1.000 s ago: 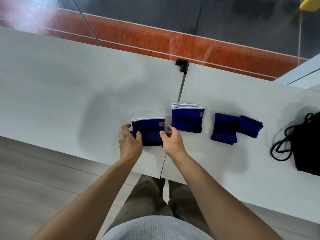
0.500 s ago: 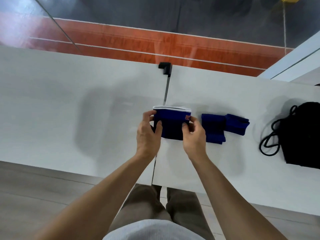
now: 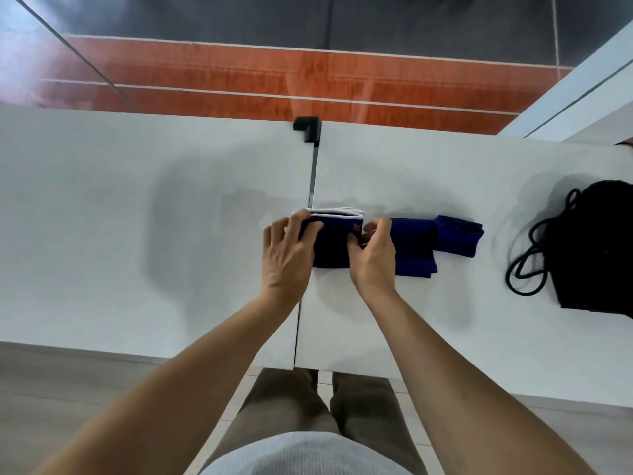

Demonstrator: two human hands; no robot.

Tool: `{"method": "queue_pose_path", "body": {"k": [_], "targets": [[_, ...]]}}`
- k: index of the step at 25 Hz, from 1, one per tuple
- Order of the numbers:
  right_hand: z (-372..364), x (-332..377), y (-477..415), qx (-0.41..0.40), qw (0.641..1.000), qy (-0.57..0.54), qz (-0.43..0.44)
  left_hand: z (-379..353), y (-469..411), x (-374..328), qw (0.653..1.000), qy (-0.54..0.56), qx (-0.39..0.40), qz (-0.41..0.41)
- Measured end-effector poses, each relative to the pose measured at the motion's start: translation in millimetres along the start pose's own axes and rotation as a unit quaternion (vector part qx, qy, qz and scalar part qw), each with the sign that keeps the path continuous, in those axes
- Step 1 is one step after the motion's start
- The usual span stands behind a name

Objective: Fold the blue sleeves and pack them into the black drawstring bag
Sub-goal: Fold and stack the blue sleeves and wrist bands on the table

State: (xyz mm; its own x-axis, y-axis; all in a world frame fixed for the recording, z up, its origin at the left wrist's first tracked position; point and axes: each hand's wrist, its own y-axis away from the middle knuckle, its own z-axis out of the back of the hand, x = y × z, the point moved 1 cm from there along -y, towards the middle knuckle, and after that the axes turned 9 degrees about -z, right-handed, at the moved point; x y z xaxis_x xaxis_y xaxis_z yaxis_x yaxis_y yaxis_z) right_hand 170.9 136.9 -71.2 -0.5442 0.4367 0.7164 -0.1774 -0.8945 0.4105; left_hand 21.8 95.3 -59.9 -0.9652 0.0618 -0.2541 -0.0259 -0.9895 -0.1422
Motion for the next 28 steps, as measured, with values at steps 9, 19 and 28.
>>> {"method": "queue_pose_path", "body": {"k": [9,19,28], "targets": [[15.0,-19.8,29.9,0.004,0.922,0.321,0.216,-15.6,5.7,-6.5,0.989,0.007,0.149,0.016],[68.9,-12.7,14.2,0.038,0.941,0.285,0.178,3.0,-11.4,-37.4,0.990,0.007,0.128,0.060],[164.1,-52.8,-57.5,0.006,0.939,0.276,0.204,-25.1,-46.2,-141.3,0.995,0.020,0.081,-0.052]]}}
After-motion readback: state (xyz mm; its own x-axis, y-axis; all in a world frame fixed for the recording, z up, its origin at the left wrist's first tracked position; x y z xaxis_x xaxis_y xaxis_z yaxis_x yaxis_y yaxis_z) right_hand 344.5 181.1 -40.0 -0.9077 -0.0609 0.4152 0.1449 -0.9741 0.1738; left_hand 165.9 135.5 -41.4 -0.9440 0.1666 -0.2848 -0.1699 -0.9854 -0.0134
